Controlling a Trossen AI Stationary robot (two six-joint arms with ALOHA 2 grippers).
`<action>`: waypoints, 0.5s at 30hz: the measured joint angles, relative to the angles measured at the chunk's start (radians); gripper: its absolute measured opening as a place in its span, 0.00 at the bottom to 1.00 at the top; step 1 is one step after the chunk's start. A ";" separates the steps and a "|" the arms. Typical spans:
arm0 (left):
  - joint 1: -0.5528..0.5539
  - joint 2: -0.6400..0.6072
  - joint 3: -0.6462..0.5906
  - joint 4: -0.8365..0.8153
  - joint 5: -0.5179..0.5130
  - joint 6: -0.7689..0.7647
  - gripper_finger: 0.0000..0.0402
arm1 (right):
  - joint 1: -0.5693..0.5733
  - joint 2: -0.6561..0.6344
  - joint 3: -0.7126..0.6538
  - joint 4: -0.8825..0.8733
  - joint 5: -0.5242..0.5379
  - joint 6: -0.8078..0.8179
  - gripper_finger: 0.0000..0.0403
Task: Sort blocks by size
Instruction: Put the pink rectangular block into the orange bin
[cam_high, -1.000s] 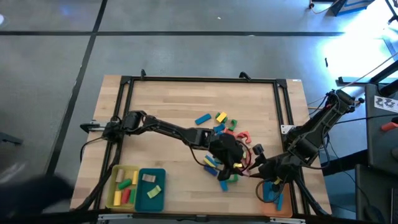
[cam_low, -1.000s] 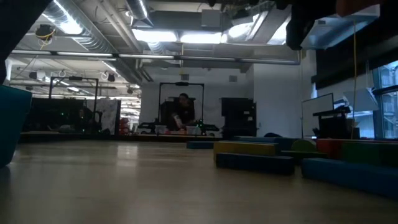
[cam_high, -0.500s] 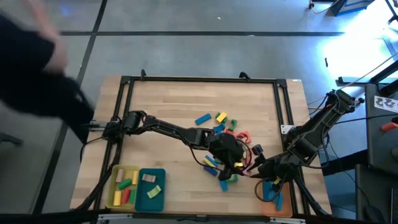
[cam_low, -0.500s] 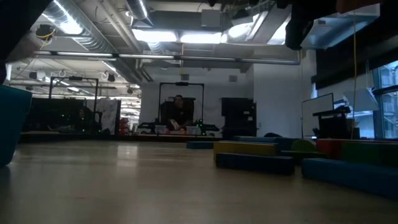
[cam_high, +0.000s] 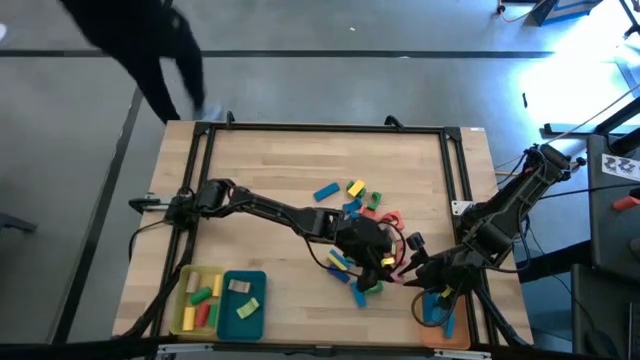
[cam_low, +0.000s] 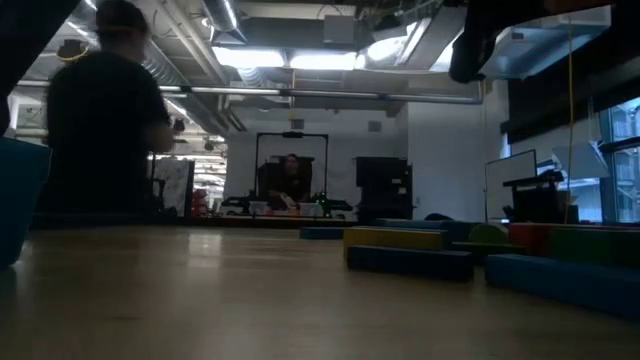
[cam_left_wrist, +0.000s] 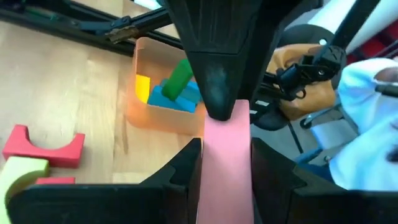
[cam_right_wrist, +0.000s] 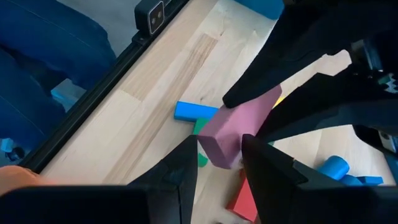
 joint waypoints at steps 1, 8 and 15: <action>0.000 0.000 0.000 0.003 -0.007 -0.011 0.24 | 0.000 0.000 0.000 0.002 0.005 0.003 0.31; 0.001 0.000 -0.001 0.049 -0.012 -0.089 0.24 | 0.002 -0.001 0.000 0.006 0.048 0.024 0.31; 0.000 0.000 -0.002 0.058 -0.015 -0.090 0.24 | 0.001 -0.001 0.000 0.001 0.060 0.024 0.31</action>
